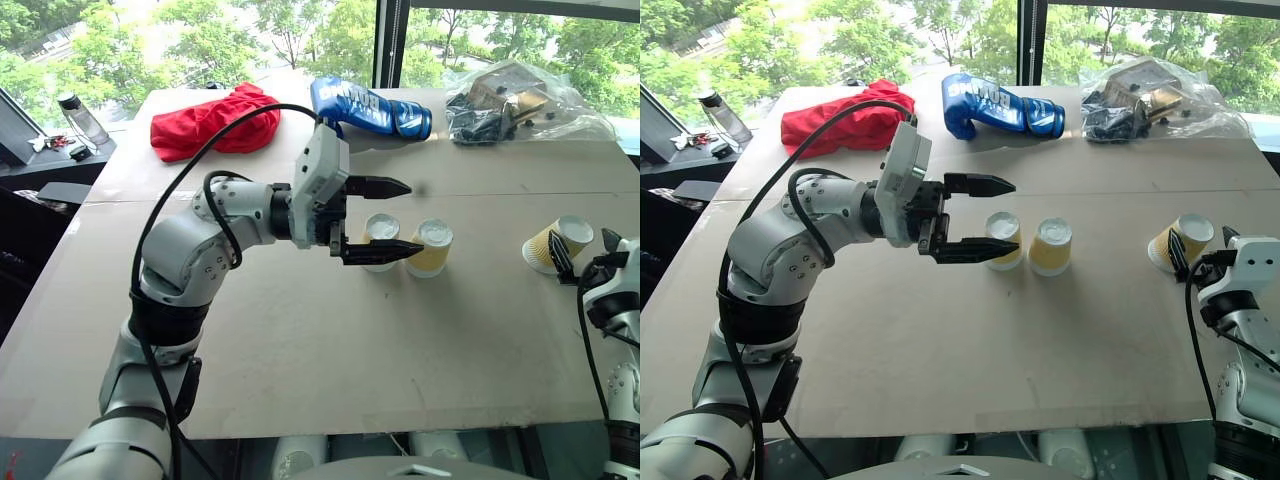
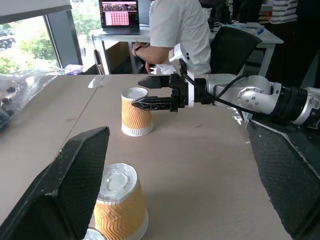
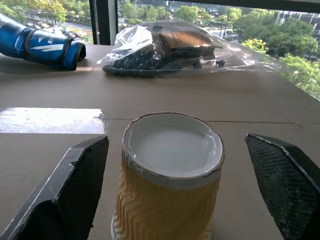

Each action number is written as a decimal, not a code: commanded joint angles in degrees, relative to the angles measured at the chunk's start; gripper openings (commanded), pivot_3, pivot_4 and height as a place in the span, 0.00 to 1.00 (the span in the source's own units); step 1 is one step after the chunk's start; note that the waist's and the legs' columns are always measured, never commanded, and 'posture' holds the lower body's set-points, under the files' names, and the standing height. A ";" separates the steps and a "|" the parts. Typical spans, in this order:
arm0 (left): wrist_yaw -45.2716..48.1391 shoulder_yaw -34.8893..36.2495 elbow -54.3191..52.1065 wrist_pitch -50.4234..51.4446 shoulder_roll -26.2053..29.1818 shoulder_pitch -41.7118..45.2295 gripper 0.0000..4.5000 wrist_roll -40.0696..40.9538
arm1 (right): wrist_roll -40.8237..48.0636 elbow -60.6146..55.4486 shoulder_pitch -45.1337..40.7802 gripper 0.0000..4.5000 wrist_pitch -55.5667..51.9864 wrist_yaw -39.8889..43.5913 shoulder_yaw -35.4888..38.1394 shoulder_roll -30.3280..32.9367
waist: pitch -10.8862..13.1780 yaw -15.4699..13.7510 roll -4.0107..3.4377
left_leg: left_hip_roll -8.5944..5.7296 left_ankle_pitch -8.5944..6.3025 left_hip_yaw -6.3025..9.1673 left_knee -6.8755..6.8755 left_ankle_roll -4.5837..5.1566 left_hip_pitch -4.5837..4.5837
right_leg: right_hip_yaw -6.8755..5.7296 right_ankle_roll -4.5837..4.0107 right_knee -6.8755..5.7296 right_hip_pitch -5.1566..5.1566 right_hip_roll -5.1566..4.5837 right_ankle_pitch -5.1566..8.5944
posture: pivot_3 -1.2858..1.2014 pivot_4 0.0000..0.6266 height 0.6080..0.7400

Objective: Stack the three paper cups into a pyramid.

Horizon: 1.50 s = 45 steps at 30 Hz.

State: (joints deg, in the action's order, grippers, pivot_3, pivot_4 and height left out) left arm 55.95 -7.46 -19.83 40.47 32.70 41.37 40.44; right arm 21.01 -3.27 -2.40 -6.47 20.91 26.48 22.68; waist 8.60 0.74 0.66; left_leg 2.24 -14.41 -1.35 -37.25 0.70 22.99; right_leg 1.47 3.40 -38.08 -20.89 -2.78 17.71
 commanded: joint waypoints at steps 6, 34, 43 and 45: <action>-2.63 0.92 -3.02 0.03 0.30 -0.20 1.00 -1.42 | 3.28 1.20 -2.57 0.96 -0.55 0.56 0.82 0.58 | 0.00 -0.03 0.00 | 0.00 0.00 0.01 0.00 0.00 0.01 | -0.01 0.00 0.00 0.00 0.00 0.00 | 0.52 0.24 1.00; 0.04 12.44 -5.00 -4.61 11.48 -16.18 1.00 -3.42 | 24.03 -20.33 -23.80 0.48 -30.10 8.56 -15.45 7.61 | 0.09 -0.57 -0.03 | 0.08 -0.13 0.14 -0.04 0.22 0.17 | -0.21 0.00 0.07 -0.04 -0.11 0.00 | 0.52 0.24 1.00; -2.51 12.73 -8.67 -2.50 10.91 -16.79 1.00 -0.66 | 22.41 -18.48 -26.02 0.48 -32.90 11.99 -20.71 8.36 | 0.07 -0.13 -0.02 | 0.02 0.00 0.20 -0.19 0.02 0.81 | -0.19 0.01 -0.15 -0.69 -0.08 -0.01 | 0.52 0.24 1.00; -2.84 12.75 -9.11 -2.04 11.06 -16.67 1.00 -0.23 | 22.09 -18.51 -25.92 0.48 -33.14 12.39 -21.09 8.50 | 0.07 -0.08 -0.02 | 0.02 -0.01 0.19 -0.18 0.03 0.81 | -0.19 0.01 -0.14 -0.69 -0.06 -0.01 | 0.52 0.24 1.00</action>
State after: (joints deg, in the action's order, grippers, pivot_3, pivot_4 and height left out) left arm 53.44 3.78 -26.55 38.38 43.26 24.51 38.77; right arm 43.10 -20.36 -27.58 -39.91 32.36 4.91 30.49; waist 8.67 0.65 0.64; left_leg 2.27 -14.42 -1.16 -37.42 0.73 23.79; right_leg 1.28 3.41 -38.21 -21.59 -2.83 17.71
